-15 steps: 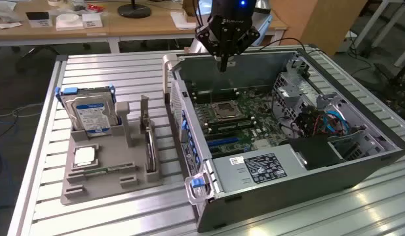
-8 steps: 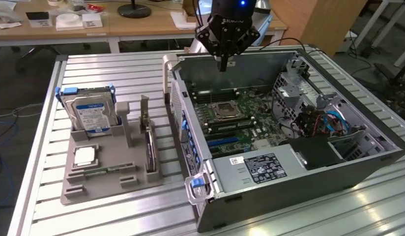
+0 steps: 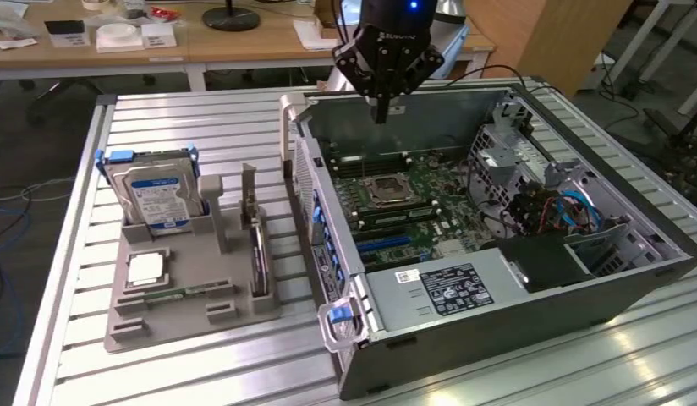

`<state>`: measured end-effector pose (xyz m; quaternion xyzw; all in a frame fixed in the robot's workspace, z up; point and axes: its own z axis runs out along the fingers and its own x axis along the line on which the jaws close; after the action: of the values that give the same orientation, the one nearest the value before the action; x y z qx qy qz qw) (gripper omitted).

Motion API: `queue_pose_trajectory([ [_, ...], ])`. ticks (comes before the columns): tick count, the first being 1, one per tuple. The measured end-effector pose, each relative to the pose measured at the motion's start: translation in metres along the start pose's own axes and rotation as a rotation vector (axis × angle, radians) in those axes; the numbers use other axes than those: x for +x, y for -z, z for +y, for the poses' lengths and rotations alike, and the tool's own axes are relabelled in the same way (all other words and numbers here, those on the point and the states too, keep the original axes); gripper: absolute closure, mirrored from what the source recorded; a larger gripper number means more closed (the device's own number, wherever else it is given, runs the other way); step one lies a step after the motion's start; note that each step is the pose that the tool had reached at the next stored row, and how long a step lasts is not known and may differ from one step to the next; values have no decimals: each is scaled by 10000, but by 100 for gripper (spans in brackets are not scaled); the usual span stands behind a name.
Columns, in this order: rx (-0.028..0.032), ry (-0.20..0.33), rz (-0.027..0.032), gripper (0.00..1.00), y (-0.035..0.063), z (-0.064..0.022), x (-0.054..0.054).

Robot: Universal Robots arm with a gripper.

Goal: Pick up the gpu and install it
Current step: 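Reach for the gpu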

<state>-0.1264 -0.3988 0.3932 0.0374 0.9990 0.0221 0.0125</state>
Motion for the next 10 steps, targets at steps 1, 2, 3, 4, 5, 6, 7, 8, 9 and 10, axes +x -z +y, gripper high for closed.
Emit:
queue_pose_trajectory([
  [1,-1,0,0,89,0,-1,13],
  [2,0,0,-1,89,0,-2,29],
  [3,-1,-1,-2,89,0,-4,49],
  [4,-1,0,-5,89,0,-5,72],
  [5,-1,1,-9,89,1,-8,100],
  [6,-3,2,-14,89,1,-9,125],
  [7,-2,1,-20,89,2,-11,152],
  [8,-3,0,-27,89,2,-14,179],
  [9,-4,0,-32,89,2,-15,202],
  [10,-4,1,-38,89,2,-17,227],
])
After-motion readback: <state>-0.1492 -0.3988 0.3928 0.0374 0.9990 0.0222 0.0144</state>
